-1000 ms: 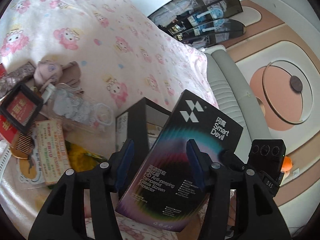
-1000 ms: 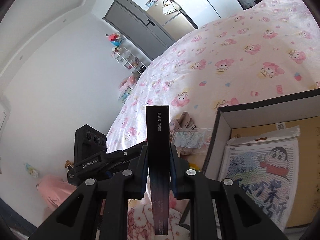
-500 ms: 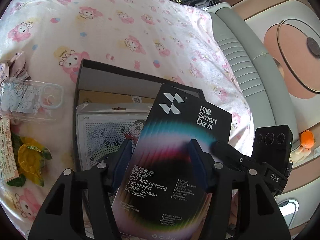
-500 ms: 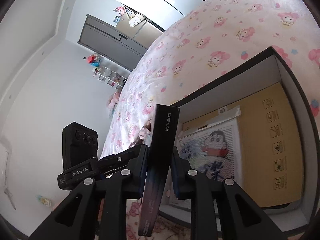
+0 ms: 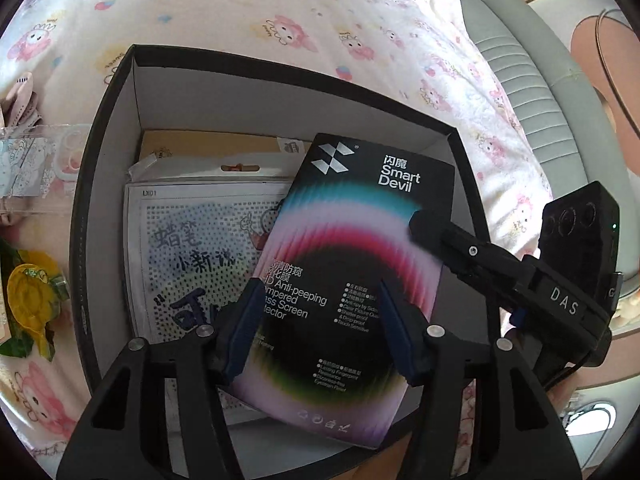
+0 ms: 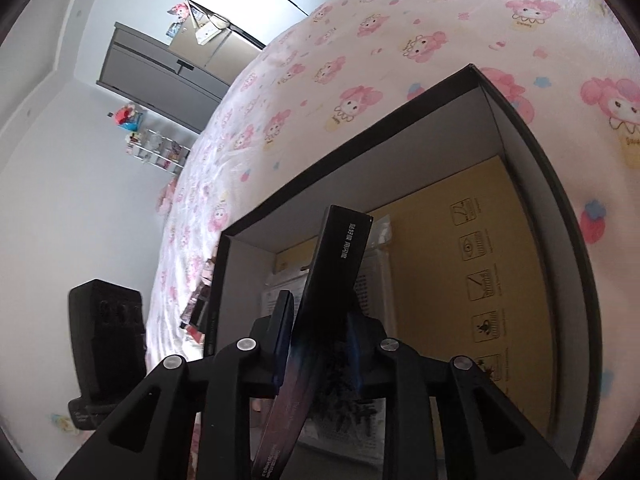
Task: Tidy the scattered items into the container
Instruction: 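Carry the black box over the open box beside the bead-art kit, then lower the black box upright into the box and open the left gripper, then push the black box down into the box with the left gripper, then move both grippers away from the box to the pile of items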
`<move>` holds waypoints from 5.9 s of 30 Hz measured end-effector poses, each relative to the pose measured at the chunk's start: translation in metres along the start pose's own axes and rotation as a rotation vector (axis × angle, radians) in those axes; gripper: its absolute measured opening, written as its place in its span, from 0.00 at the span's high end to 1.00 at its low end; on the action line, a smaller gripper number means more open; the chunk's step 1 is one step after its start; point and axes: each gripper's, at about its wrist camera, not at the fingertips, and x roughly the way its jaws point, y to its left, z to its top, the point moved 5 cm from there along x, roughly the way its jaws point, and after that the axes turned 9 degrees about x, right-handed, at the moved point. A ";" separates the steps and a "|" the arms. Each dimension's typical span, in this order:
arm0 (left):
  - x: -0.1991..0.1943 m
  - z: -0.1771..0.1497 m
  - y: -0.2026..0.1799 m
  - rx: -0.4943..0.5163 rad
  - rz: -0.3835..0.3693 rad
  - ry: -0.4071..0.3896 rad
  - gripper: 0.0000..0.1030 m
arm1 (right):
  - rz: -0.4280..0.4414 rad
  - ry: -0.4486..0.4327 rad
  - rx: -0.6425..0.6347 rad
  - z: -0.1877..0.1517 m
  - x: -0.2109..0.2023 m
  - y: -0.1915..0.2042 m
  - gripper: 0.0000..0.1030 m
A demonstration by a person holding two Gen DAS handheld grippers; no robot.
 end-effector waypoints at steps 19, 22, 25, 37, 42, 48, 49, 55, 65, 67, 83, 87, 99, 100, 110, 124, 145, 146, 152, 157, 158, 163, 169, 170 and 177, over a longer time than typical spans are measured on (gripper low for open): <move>0.002 -0.015 0.006 -0.041 0.113 -0.007 0.45 | -0.212 -0.062 -0.114 -0.019 -0.032 -0.012 0.69; 0.005 -0.014 0.004 -0.058 0.107 0.015 0.42 | -0.249 -0.073 -0.172 -0.021 -0.035 -0.010 0.67; 0.013 -0.014 0.001 -0.081 0.061 0.046 0.41 | -0.252 -0.061 -0.157 -0.020 -0.036 -0.015 0.66; 0.004 -0.027 0.004 -0.066 0.177 0.016 0.49 | -0.331 0.033 -0.308 -0.048 -0.025 0.005 0.49; 0.007 -0.026 0.007 -0.075 0.191 0.033 0.52 | -0.377 -0.045 -0.278 -0.044 -0.054 -0.013 0.49; 0.008 -0.008 -0.010 -0.019 0.190 -0.031 0.52 | -0.267 -0.057 -0.264 -0.040 -0.059 -0.009 0.58; 0.011 -0.006 -0.011 -0.009 0.208 -0.023 0.52 | -0.266 -0.048 -0.265 -0.042 -0.056 -0.008 0.58; 0.015 -0.021 -0.016 0.003 0.252 0.034 0.56 | -0.259 0.019 -0.248 -0.049 -0.038 -0.012 0.58; 0.018 -0.029 -0.050 0.004 0.056 0.030 0.66 | -0.085 -0.019 -0.106 -0.037 -0.061 -0.017 0.58; 0.010 -0.023 -0.043 -0.032 0.057 -0.024 0.72 | -0.083 -0.016 -0.121 -0.040 -0.061 -0.014 0.58; 0.021 -0.008 -0.054 0.058 0.090 0.019 0.81 | -0.257 0.027 -0.211 -0.039 -0.047 -0.012 0.59; 0.016 0.009 -0.035 0.024 0.103 -0.004 0.81 | -0.345 -0.022 -0.252 -0.023 -0.045 0.001 0.59; 0.024 0.067 0.012 0.009 0.229 0.035 0.64 | -0.584 0.072 -0.337 0.051 0.010 0.002 0.59; 0.026 0.070 0.013 0.012 0.246 0.037 0.64 | -0.589 0.092 -0.329 0.055 0.016 0.000 0.59; 0.057 0.078 0.020 0.038 0.135 0.088 0.65 | -0.587 0.170 -0.300 0.072 0.052 -0.017 0.59; 0.056 0.077 0.024 0.002 0.076 0.002 0.65 | -0.558 0.147 -0.297 0.063 0.038 -0.014 0.60; 0.042 0.066 0.027 -0.018 -0.041 -0.002 0.63 | -0.545 0.149 -0.197 0.060 0.042 -0.017 0.60; 0.043 0.066 0.026 -0.015 -0.060 -0.004 0.63 | -0.522 0.138 -0.189 0.057 0.037 -0.013 0.60; 0.008 0.056 0.001 0.033 -0.174 -0.077 0.58 | -0.479 -0.033 -0.210 0.033 -0.001 0.011 0.60; -0.040 0.031 -0.023 0.138 -0.029 -0.196 0.58 | -0.467 -0.101 -0.242 0.006 -0.029 0.031 0.60; -0.047 0.025 -0.026 0.135 -0.045 -0.212 0.58 | -0.470 -0.117 -0.265 0.002 -0.032 0.039 0.60; -0.082 -0.009 -0.041 0.128 -0.078 -0.266 0.56 | -0.466 -0.167 -0.370 -0.033 -0.071 0.067 0.59; -0.116 -0.053 -0.062 0.192 0.031 -0.313 0.56 | -0.418 -0.225 -0.409 -0.074 -0.096 0.082 0.53; -0.121 -0.060 -0.065 0.197 0.046 -0.317 0.56 | -0.417 -0.227 -0.412 -0.081 -0.097 0.083 0.53; -0.145 -0.088 -0.065 0.160 0.076 -0.337 0.57 | -0.397 -0.228 -0.401 -0.106 -0.098 0.097 0.53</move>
